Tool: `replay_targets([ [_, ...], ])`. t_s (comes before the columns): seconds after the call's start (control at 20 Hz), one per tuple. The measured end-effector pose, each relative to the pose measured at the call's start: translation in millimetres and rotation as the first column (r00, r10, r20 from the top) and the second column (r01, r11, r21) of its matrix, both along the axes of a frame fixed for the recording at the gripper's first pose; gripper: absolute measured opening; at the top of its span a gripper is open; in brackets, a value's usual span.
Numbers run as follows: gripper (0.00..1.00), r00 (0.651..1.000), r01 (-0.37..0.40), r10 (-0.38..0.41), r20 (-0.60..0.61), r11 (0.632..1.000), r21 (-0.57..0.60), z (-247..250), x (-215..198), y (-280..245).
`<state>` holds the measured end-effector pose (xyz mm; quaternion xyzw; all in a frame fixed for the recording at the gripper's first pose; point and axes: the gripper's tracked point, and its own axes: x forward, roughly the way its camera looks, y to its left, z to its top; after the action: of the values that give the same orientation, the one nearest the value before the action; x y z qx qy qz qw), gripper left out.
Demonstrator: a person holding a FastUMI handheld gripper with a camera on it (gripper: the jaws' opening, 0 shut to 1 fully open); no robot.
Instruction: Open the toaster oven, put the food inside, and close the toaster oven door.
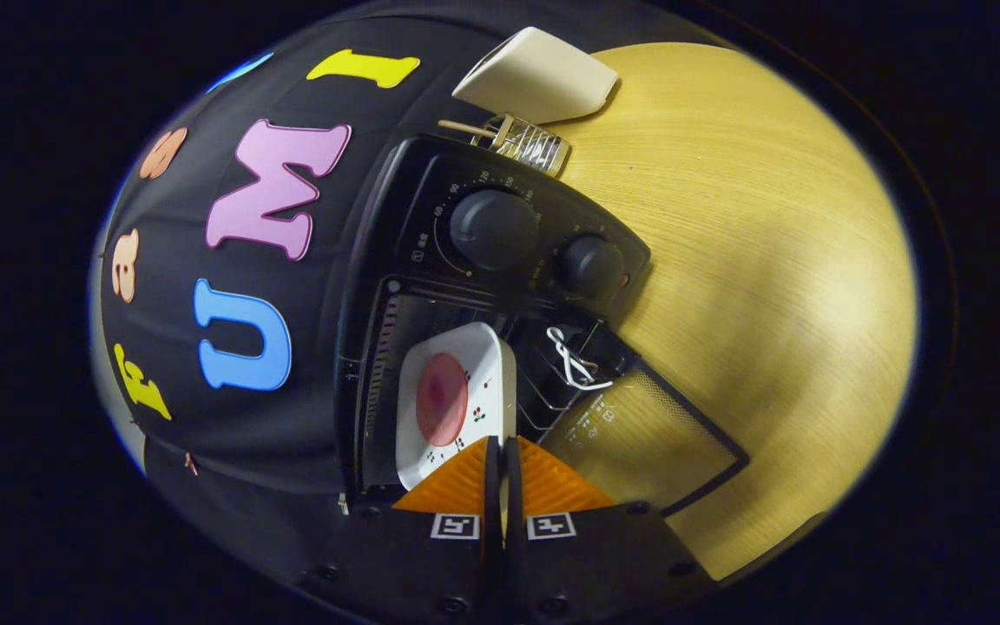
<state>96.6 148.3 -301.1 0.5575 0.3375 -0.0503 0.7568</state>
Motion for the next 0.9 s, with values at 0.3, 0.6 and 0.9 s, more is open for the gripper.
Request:
replay_targets([
  [0.3, 0.06, 0.990, 0.139, -0.139, -0.010, 0.990, -0.013, -15.8, 35.4, 8.7],
  [0.6, 0.06, 0.979, 0.203, -0.203, 0.005, 0.978, -0.049, -16.7, 56.6, 10.6],
  [0.9, 0.09, 0.983, 0.179, -0.175, 0.049, 0.979, -0.101, -13.5, 57.6, 13.2],
])
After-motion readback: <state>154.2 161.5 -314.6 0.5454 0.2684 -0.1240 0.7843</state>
